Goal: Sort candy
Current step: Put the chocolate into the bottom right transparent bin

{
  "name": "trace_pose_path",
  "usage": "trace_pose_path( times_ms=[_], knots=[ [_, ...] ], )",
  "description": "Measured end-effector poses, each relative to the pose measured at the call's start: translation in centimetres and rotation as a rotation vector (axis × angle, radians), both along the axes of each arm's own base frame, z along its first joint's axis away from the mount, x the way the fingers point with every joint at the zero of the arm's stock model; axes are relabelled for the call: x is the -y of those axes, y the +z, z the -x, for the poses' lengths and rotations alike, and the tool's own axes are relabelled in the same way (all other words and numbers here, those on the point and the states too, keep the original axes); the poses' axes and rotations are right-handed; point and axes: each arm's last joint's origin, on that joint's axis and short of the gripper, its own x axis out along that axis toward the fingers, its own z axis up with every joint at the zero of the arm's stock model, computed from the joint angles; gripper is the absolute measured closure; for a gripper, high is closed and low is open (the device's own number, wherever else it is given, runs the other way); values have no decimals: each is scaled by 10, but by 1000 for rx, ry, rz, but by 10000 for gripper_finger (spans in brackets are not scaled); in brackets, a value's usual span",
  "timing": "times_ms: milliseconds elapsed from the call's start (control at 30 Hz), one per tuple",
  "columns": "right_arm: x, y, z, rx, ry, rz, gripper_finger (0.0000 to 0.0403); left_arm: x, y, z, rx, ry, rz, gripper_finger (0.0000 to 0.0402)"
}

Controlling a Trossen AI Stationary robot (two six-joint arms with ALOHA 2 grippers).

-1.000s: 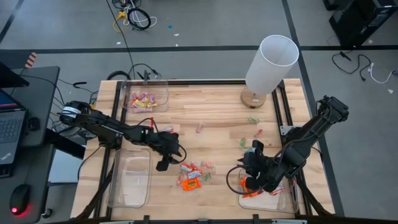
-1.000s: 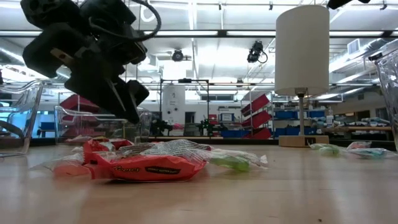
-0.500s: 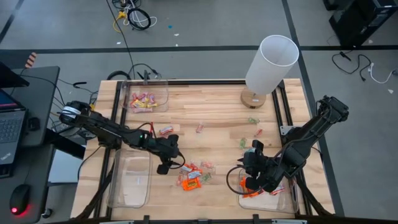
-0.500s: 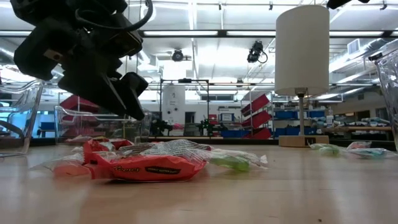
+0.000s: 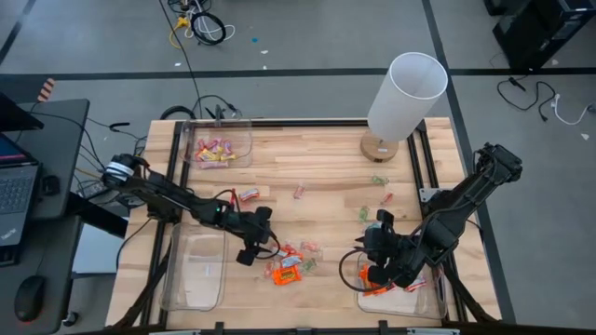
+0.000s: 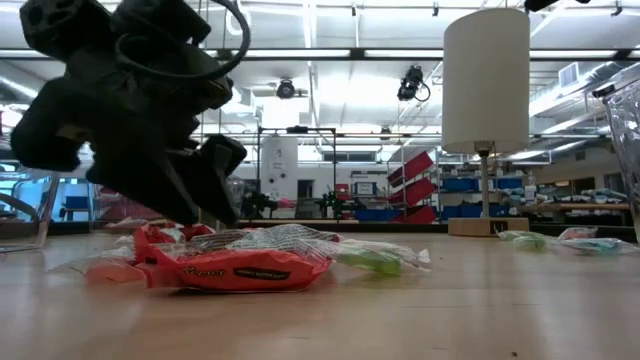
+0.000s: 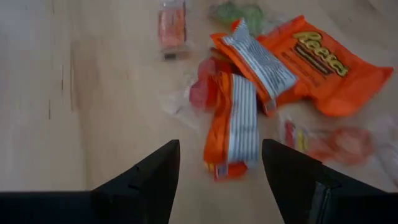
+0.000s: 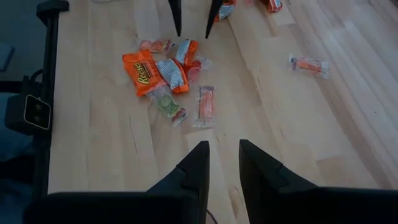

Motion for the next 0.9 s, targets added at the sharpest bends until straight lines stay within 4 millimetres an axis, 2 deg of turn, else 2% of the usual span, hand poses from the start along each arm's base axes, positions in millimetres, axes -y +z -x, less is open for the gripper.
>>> trace_pose_path(
  times_ms=[433, 900],
  knots=[
    [-1, 0, -1, 8, 1, -6, 330, 3, -22, -8, -21, -7, 20, 172],
    [0, 1, -1, 24, -10, 6, 330, -2, -24, -10, -15, 16, 31, 175]
  ],
)
